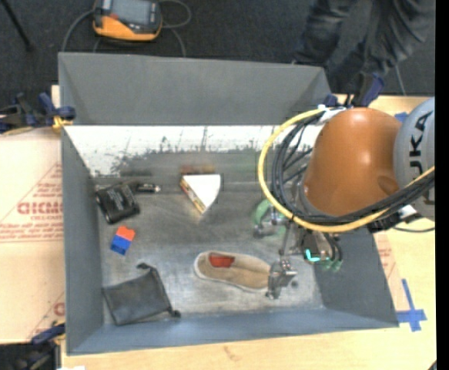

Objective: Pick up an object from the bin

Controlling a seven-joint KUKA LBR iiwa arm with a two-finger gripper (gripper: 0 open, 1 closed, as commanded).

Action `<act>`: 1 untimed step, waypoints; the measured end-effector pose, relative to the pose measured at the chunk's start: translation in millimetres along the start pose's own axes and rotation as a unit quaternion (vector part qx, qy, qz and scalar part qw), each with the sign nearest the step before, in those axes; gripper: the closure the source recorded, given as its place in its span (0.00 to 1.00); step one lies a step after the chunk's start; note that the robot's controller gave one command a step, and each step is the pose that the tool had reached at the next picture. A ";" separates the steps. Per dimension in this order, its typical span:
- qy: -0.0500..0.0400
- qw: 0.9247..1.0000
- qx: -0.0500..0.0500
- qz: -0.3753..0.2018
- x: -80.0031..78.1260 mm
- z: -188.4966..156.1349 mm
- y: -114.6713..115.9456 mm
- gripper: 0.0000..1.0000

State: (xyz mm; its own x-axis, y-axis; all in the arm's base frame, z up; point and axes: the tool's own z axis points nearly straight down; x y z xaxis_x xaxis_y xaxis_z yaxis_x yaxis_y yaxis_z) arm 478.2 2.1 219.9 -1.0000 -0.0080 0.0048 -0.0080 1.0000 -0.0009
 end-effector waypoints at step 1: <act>-0.004 1.000 0.000 0.000 -1.6 -3.5 0.0 0.00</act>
Offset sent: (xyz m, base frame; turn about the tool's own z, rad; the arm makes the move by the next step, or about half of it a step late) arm 0.0267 -0.0125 -0.1499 0.2137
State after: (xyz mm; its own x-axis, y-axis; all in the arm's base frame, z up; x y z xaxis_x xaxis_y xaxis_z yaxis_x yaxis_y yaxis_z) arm 479.9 2.1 223.4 -1.0000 -0.0079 -0.0032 -0.0079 1.0000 -0.0009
